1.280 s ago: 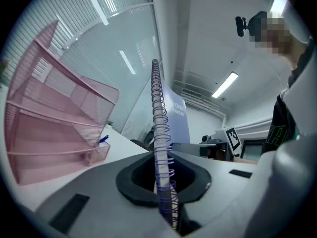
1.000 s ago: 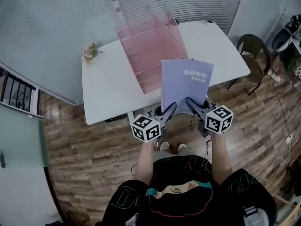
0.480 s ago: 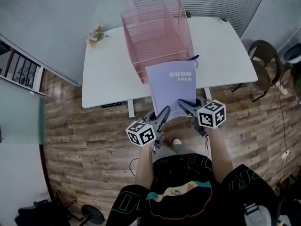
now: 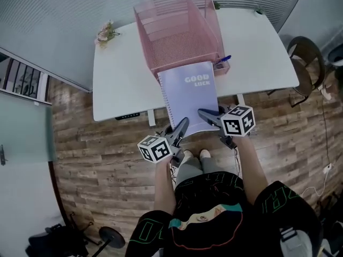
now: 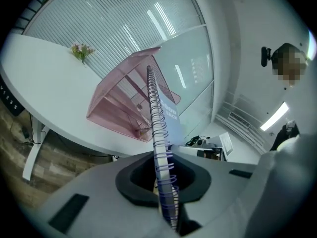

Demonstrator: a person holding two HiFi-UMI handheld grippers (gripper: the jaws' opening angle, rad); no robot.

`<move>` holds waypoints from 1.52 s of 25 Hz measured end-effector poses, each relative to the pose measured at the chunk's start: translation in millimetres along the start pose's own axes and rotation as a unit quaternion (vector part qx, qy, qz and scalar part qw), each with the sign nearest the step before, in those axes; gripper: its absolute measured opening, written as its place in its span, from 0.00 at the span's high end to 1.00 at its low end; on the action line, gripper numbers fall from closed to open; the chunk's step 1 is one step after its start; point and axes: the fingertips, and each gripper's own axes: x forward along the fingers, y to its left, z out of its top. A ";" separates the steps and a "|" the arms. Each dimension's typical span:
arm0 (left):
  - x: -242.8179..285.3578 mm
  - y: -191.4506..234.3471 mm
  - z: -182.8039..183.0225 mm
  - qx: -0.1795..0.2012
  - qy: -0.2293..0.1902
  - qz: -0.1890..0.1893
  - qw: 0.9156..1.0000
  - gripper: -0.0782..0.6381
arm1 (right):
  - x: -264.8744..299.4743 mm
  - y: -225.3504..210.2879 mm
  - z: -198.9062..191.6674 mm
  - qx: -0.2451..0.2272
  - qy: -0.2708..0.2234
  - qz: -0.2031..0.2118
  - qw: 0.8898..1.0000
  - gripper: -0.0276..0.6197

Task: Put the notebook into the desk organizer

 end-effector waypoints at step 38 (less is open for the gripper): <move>39.6 23.2 103.7 -0.078 -0.063 -0.040 0.994 0.85 | -19.6 -42.7 90.7 -0.025 -0.084 -0.059 0.994 0.59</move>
